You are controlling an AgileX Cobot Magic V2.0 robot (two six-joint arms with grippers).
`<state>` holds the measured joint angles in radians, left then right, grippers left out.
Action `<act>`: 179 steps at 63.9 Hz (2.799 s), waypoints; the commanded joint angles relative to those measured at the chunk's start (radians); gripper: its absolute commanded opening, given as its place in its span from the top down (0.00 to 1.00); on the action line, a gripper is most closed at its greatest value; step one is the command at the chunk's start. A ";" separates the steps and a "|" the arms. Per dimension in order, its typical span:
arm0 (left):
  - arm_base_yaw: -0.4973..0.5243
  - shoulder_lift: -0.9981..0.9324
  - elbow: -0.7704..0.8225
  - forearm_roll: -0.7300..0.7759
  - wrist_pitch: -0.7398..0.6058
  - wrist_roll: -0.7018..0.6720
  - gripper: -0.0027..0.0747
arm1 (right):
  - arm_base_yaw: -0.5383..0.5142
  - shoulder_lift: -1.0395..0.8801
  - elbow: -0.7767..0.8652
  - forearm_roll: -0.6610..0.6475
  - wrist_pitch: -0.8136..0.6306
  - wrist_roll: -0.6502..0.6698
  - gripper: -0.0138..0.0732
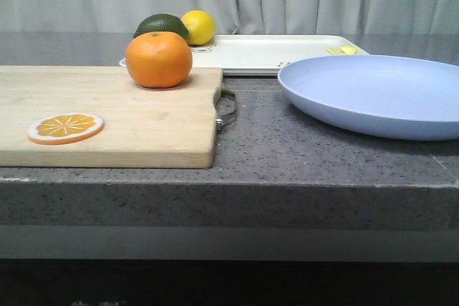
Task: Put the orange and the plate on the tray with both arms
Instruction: 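Lower the left gripper onto the orange on the cutting board and grasp it, then lift the orange with the left gripper and carry it over the blue plate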
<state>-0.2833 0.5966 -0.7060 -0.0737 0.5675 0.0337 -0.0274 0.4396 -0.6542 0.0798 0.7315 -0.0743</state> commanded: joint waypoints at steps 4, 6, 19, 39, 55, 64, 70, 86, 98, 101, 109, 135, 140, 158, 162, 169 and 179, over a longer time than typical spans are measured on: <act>-0.119 0.137 -0.084 0.017 -0.082 0.011 0.20 | -0.006 0.015 -0.034 0.000 -0.063 -0.006 0.09; -0.141 0.168 -0.102 0.031 -0.082 0.011 0.20 | -0.006 0.015 -0.034 0.000 -0.063 -0.006 0.09; -0.253 0.417 -0.239 0.089 -0.080 0.011 0.20 | -0.006 0.015 -0.034 0.000 -0.063 -0.006 0.09; -0.282 0.764 -0.485 0.093 -0.073 0.011 0.20 | -0.006 0.015 -0.034 0.000 -0.062 -0.006 0.09; -0.282 0.962 -0.637 0.093 -0.065 0.011 0.20 | -0.006 0.015 -0.034 0.000 -0.062 -0.006 0.09; -0.282 1.036 -0.691 0.095 -0.054 0.011 0.20 | -0.006 0.015 -0.034 0.000 -0.062 -0.006 0.09; -0.282 1.075 -0.703 0.107 -0.060 0.011 0.20 | -0.006 0.015 -0.034 0.000 -0.062 -0.006 0.09; -0.282 1.124 -0.708 0.115 -0.054 0.011 0.20 | -0.006 0.015 -0.034 0.000 -0.062 -0.006 0.09; -0.282 1.124 -0.708 0.115 -0.044 0.011 0.32 | -0.006 0.015 -0.034 0.000 -0.062 -0.006 0.09; -0.282 1.124 -0.708 0.115 -0.042 0.011 0.39 | -0.006 0.015 -0.034 0.000 -0.062 -0.006 0.09; -0.292 1.124 -0.734 0.109 -0.005 0.011 0.46 | -0.006 0.015 -0.034 0.000 -0.062 -0.006 0.09; -0.503 1.188 -0.990 0.116 0.046 0.011 0.46 | -0.006 0.015 -0.034 0.000 -0.062 -0.006 0.09; -0.543 1.235 -1.049 0.116 0.048 0.011 0.46 | -0.006 0.015 -0.034 0.000 -0.062 -0.006 0.09; -0.636 1.405 -1.216 0.116 0.050 0.011 0.46 | -0.006 0.015 -0.034 0.000 -0.062 -0.006 0.09; -0.646 1.442 -1.248 0.116 0.046 0.011 0.46 | -0.006 0.015 -0.034 0.000 -0.062 -0.006 0.09; -0.658 1.486 -1.287 0.116 0.046 0.011 0.39 | -0.006 0.015 -0.034 0.000 -0.061 -0.006 0.09; -0.661 1.503 -1.301 0.109 0.044 0.004 0.17 | -0.006 0.015 -0.034 0.000 -0.055 -0.006 0.09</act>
<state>-0.9356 2.1619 -1.9620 0.0418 0.6717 0.0435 -0.0274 0.4396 -0.6542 0.0798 0.7386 -0.0743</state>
